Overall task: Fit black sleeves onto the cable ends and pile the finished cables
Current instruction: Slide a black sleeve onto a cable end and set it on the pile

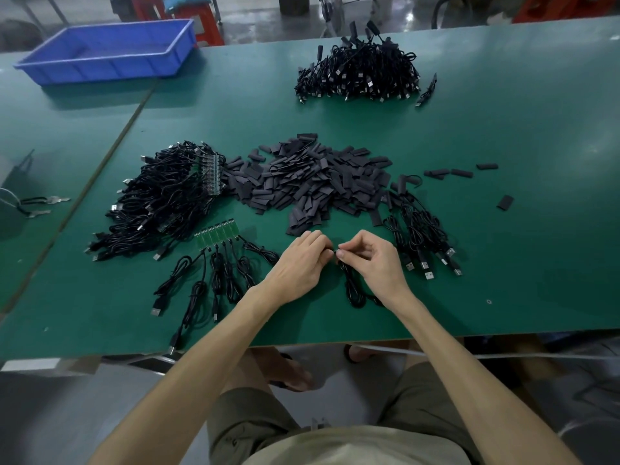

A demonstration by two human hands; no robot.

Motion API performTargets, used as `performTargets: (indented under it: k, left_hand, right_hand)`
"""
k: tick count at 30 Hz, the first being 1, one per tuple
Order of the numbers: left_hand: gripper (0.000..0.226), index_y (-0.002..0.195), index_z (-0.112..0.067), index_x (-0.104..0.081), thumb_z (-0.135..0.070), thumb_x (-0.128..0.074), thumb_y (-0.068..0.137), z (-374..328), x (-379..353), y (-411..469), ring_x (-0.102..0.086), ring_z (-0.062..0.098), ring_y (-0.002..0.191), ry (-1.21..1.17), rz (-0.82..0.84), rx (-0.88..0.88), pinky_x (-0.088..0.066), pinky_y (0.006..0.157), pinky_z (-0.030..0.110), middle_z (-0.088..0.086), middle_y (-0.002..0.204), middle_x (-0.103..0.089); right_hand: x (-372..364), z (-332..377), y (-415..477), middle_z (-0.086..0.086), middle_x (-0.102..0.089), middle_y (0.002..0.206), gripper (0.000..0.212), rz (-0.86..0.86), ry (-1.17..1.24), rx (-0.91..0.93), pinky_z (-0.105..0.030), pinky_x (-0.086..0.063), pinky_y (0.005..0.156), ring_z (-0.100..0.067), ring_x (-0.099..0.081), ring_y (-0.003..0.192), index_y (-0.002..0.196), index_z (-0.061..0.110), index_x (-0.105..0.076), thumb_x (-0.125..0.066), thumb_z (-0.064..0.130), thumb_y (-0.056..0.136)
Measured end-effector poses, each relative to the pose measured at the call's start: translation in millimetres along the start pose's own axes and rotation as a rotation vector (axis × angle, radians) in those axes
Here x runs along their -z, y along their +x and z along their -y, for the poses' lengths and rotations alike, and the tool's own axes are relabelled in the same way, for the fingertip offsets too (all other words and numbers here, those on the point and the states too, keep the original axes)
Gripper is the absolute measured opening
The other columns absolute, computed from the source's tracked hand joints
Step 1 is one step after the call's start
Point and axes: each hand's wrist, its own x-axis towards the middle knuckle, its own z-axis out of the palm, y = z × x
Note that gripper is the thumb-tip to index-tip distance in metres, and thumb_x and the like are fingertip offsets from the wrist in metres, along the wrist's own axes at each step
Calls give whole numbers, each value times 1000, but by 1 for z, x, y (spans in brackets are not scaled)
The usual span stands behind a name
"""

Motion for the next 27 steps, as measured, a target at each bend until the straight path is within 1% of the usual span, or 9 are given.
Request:
performTargets:
  k: [5,8,11,14,16,21,25,27]
  left_hand:
    - [15,101,-12,-52,-22,-43,107,-1,-1,-1,-37,12,88,3,8,-6,-31,82,23,-4,98,-50]
    - [13,102,-13,-53,-22,-45,107,0,0,-1,-40,13,90,-44,-8,13,-32,82,22,-7,98,-48]
    - [10,105,-15,-54,-23,-48,106,1,0,-1,-44,12,94,-120,-21,57,-34,82,20,-10,99,-48]
    - [8,108,-17,-57,-22,-52,105,4,-1,-1,-48,11,95,-189,-26,96,-37,82,18,-9,101,-51]
    - [8,109,-18,-60,-21,-55,104,5,-1,-1,-51,9,94,-231,-27,114,-39,82,14,-9,102,-55]
    - [9,108,-19,-65,-16,-60,101,6,1,-1,-56,2,92,-284,-39,112,-40,80,10,-9,101,-60]
    - [9,108,-17,-66,-16,-61,100,6,2,-1,-57,2,93,-283,-38,101,-41,80,10,-9,100,-61]
    - [10,108,-17,-67,-16,-62,99,6,1,-1,-58,2,92,-271,-36,96,-42,80,12,-9,100,-62]
  right_hand:
    - [-1,-1,0,3,-77,83,11,14,-5,7,-27,-59,79,-12,-74,81,85,14,-73,-83,11,87]
    - [0,-3,1,2,-77,85,10,17,1,6,-33,-61,80,-15,-75,82,85,17,-73,-83,14,87]
    - [3,-4,1,1,-78,88,8,33,40,-3,-41,-62,86,-18,-76,86,88,19,-75,-82,16,88]
    - [5,-6,1,0,-79,92,8,51,75,-15,-43,-61,89,-20,-76,89,91,20,-77,-81,13,89]
    - [5,-6,2,-2,-79,90,8,54,73,-17,-44,-62,88,-22,-76,88,90,19,-77,-81,12,88]
    - [6,-5,3,-6,-79,87,8,65,98,-27,-42,-62,86,-29,-76,86,89,12,-79,-82,6,86]
    - [6,-5,3,-6,-79,87,9,71,129,-33,-35,-61,84,-27,-76,86,89,12,-79,-83,4,85]
    - [6,-6,3,-6,-79,87,10,75,126,-32,-37,-61,84,-30,-75,86,88,13,-79,-83,5,84]
